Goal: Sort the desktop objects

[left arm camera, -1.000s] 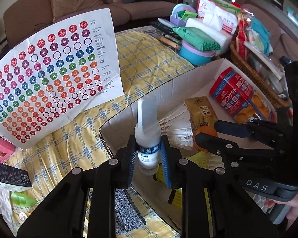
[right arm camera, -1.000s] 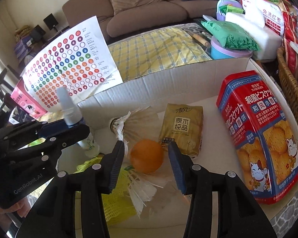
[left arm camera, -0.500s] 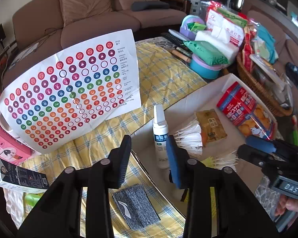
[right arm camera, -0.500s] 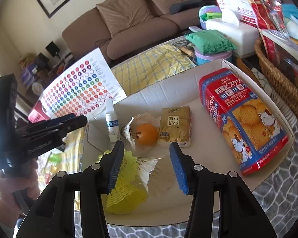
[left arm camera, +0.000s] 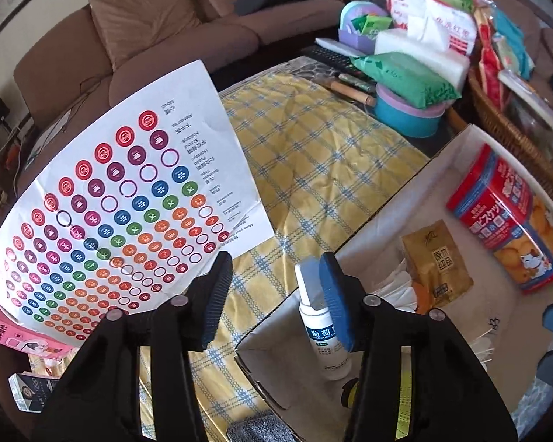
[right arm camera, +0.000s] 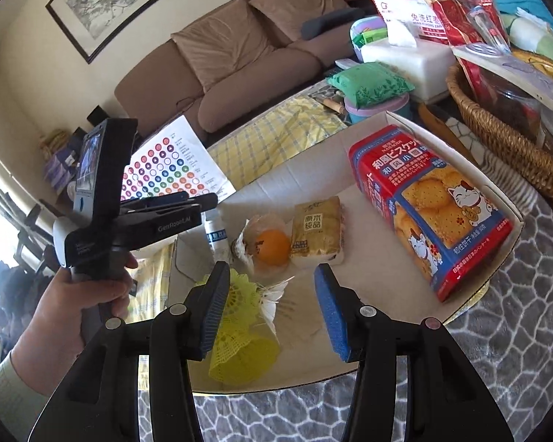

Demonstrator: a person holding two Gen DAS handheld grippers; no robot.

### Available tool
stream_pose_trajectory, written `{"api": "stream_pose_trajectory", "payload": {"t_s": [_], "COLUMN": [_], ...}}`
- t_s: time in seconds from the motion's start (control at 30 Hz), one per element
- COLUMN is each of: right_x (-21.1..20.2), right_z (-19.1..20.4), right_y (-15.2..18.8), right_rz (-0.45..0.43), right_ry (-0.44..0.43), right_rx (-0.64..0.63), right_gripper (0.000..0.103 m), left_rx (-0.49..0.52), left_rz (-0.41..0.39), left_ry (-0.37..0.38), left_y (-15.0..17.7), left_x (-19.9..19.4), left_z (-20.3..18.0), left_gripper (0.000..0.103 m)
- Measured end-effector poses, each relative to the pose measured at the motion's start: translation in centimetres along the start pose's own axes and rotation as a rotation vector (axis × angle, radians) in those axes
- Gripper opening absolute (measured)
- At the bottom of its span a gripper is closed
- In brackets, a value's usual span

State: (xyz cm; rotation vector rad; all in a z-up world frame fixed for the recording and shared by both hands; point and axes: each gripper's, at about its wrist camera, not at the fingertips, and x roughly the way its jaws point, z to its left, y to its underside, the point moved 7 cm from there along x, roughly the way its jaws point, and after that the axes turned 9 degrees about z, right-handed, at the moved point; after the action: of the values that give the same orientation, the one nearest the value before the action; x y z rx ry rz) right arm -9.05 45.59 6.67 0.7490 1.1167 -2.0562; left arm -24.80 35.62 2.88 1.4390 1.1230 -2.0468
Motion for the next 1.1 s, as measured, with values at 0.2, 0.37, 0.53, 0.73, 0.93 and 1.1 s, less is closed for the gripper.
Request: {"api": "stream_pose_trajectory", "payload": {"t_s": [0.2,0.37,0.53,0.73,0.93,1.1], "right_x": [-1.8,-2.5,-2.2,-2.0,-1.7,-1.6], "right_z": [-3.1,-4.7,-4.4,-3.9,-3.6,-3.5], "right_y": [-0.6,-0.8,-0.7,-0.8,-0.9,-0.9], "right_rz": [-0.048,-0.067,-0.056,-0.052,-0.045,-0.048], "right_ry": [0.013,0.016,0.003,0.0,-0.003,-0.006], "right_rx": [0.064,0.101,0.097,0.079,0.065,0.054], "right_gripper": [0.05,0.05,0.05,0.05,0.05,0.05], "left_rx": [0.018,0.056,0.114,0.153,0.119,0.088], "left_rz": [-0.036,-0.044,-0.046,0.009,-0.018,-0.075], "left_ry": [0.092,0.118,0.107,0.083,0.094,0.153], "left_y": [0.2,0.0,-0.2,0.2,0.3,-1.0], "left_x": [-1.1,-1.6,-1.5,0.1,-0.4,-3.2], "left_z": [-1.9,-3.8,-5.7,-6.0,-5.1,-4.2], "left_gripper": [0.005,0.004,0.004,0.005,0.004,0.004]}}
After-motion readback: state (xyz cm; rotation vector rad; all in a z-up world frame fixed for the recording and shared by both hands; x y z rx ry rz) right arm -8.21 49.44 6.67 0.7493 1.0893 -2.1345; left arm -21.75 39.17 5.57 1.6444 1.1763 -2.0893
